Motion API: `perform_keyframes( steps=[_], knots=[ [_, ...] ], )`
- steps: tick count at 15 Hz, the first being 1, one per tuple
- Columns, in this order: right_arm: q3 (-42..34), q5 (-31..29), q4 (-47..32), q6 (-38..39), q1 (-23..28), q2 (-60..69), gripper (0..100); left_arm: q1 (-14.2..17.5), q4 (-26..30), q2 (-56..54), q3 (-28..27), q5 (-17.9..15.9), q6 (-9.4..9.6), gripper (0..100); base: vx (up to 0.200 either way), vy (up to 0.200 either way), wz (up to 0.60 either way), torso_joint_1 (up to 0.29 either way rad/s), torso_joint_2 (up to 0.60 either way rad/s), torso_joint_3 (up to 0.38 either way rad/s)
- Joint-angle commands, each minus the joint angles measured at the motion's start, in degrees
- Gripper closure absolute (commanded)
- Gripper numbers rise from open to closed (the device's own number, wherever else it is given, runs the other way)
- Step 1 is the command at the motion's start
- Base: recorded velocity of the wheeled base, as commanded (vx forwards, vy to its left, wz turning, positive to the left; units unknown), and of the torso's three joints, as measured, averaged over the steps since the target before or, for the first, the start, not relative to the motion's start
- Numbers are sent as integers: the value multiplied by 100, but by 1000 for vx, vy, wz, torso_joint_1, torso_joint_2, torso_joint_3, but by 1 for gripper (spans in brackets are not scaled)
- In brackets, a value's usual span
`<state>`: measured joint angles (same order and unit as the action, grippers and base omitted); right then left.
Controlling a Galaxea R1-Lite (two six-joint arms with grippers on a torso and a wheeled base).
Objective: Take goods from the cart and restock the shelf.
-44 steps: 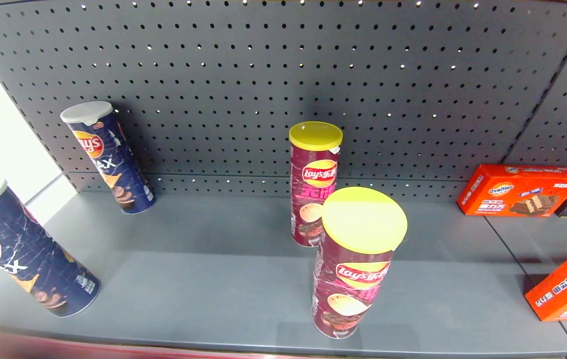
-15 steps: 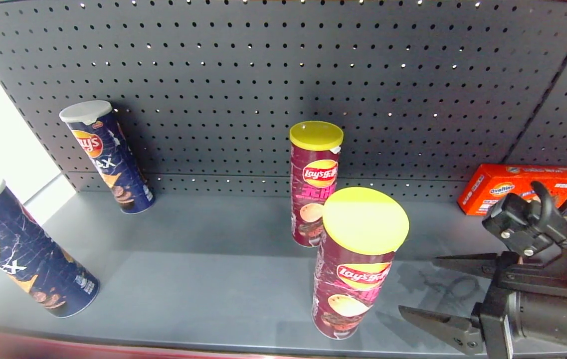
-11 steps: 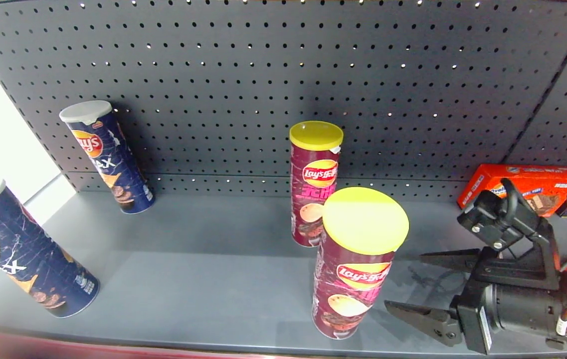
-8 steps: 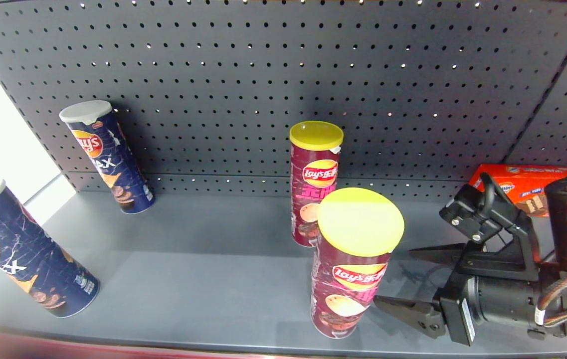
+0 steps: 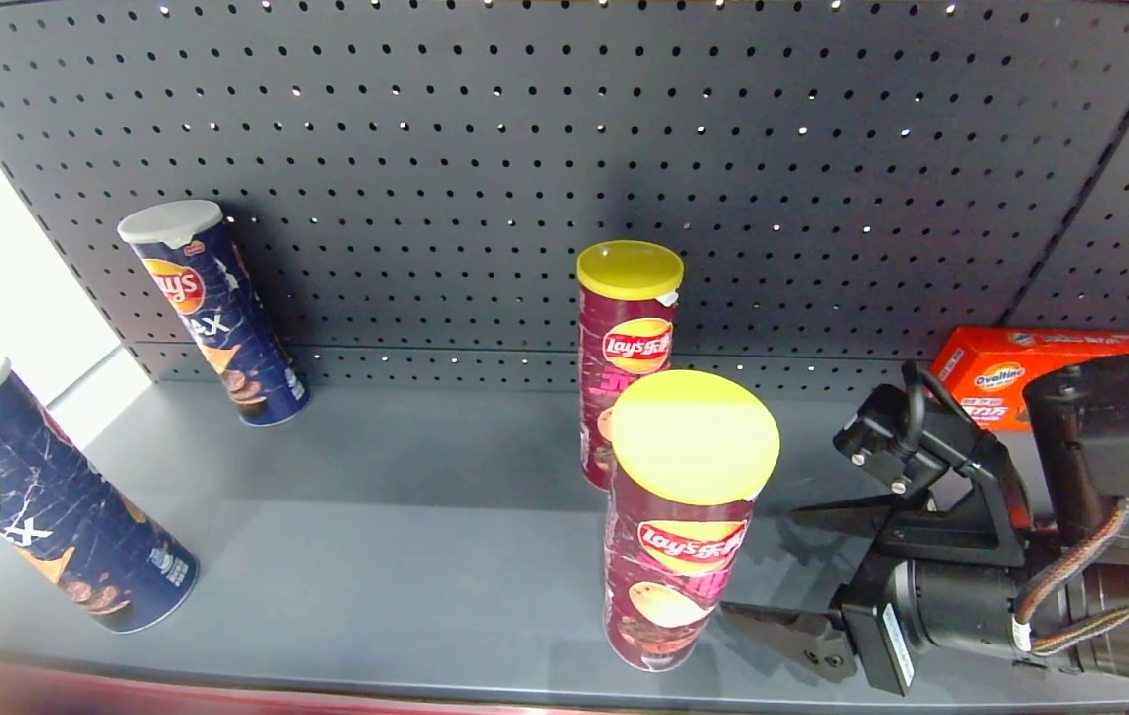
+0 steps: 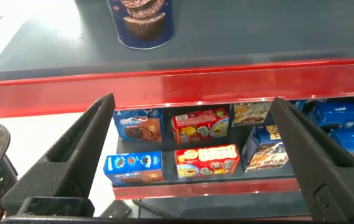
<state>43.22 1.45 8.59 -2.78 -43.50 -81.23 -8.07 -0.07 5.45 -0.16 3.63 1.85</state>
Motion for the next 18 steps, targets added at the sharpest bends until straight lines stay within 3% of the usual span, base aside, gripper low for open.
perform_keyframes(
  steps=[1,18],
  knots=[
    [11,4,2,-3,-10,45,0,-2,-1,9,-2,-3,-1,0,0,0,0,0,0,0],
    [99,4,11,-3,-133,-139,0,-2,-10,9,-2,-3,-168,0,0,0,0,0,0,0]
  ],
)
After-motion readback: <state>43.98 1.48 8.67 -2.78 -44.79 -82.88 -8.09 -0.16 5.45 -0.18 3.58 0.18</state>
